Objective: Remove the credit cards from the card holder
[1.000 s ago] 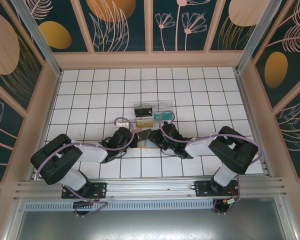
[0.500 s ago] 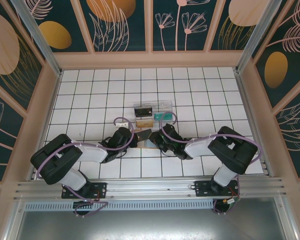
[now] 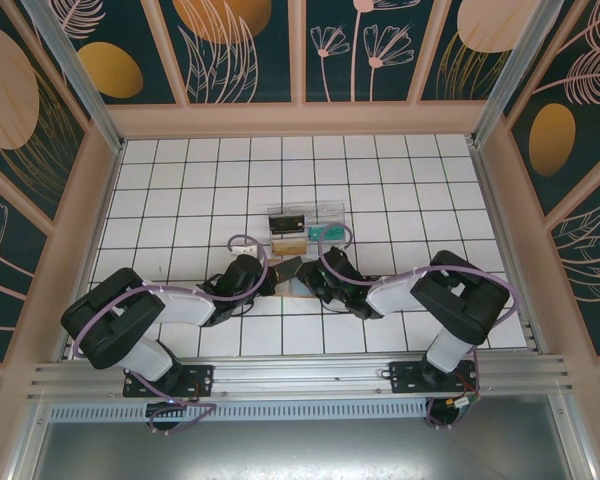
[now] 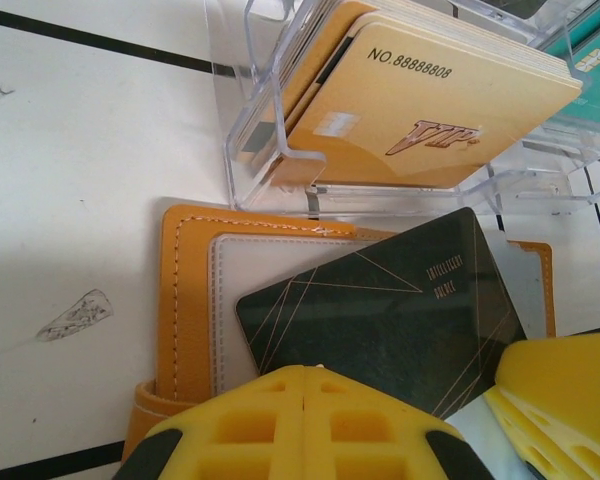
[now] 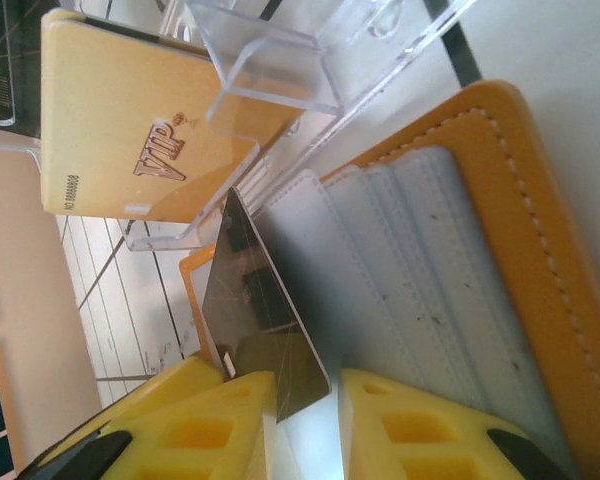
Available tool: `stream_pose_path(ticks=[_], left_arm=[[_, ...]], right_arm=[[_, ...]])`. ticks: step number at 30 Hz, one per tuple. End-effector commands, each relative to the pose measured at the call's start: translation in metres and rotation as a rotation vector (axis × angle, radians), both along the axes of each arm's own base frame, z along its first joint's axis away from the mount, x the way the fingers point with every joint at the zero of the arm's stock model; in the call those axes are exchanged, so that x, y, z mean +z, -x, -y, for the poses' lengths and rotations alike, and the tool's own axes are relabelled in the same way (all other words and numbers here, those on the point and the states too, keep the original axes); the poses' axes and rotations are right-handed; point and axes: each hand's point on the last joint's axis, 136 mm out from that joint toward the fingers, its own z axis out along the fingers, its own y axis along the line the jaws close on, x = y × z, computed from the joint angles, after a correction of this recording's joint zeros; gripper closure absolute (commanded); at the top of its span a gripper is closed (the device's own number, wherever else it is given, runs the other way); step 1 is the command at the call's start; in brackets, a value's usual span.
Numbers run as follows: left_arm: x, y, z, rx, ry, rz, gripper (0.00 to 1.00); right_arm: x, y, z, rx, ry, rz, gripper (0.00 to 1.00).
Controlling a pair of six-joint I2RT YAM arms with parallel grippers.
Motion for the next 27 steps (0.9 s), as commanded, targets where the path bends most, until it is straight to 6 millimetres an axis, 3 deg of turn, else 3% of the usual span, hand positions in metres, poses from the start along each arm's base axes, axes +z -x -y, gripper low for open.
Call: stream_pose_path(ticks=[1, 19, 27], left_arm=[[-0.007, 0.007, -0.003, -0.012, -0.001, -0.027, 1.0], [-0.004, 0.008, 0.002, -0.032, 0.015, -0.028, 1.0], [0.01, 0.007, 0.0, -0.023, 0.019, -0.008, 1.0]], right_arm=[[-0.002, -0.009, -0.002, 0.001, 0.014, 0.019, 0.78], [0.009, -0.022, -0.011, 0.026, 0.067, 0.12, 0.83], [0.018, -0.018, -0.008, 0.032, 0.077, 0.165, 1.0]])
